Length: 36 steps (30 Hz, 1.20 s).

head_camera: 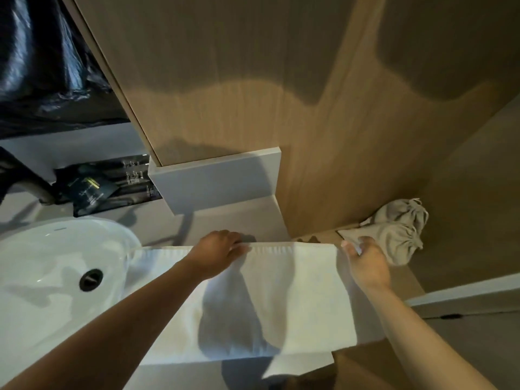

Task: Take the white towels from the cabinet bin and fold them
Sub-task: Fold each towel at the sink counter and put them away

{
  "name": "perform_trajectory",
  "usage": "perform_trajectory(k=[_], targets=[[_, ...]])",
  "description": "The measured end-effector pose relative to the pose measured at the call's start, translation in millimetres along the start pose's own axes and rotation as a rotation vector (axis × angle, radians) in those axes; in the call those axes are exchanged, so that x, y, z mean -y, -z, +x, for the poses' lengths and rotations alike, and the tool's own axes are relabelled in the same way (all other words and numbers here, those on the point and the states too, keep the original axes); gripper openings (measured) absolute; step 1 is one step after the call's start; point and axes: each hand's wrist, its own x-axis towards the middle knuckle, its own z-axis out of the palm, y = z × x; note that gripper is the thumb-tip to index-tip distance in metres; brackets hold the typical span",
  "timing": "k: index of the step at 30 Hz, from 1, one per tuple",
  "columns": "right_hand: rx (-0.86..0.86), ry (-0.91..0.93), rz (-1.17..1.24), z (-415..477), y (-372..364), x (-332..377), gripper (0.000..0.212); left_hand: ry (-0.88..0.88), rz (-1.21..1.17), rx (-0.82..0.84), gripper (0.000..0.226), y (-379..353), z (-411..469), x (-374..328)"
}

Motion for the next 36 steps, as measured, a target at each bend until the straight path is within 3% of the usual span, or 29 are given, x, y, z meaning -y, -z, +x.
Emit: perform_trajectory(k=[2,6,11,19,25,28,30,32,36], targets=[[0.059,0.089,-0.043,-16,-13,12,0.057,0.008,0.024,-0.047,0.075,1,-9,14],[0.235,0.423,-0.003,-57,-48,39,0.039,0.019,0.061,-0.232,0.056,8,-40,42],[0.204,0.697,-0.186,-78,-92,58,0.036,0.079,0.082,-0.336,0.044,20,-82,79],[0.196,0.709,-0.274,-77,-102,75,0.038,-0.071,0.128,-0.271,0.041,31,-91,104],[0.213,0.679,-0.275,-79,-100,84,0.036,-0.158,0.188,-0.225,0.027,30,-88,111],[0.202,0.67,-0.253,-81,-99,86,0.03,-0.169,0.073,-0.212,0.037,34,-88,114],[0.19,0.658,-0.232,-81,-99,86,0.023,-0.075,-0.13,-0.265,0.04,38,-90,113],[0.182,0.653,-0.223,-81,-100,87,0.017,0.09,-0.3,-0.272,0.026,41,-92,113],[0.18,0.668,-0.225,-78,-100,85,0.02,0.21,-0.387,-0.153,0.017,54,-88,111]])
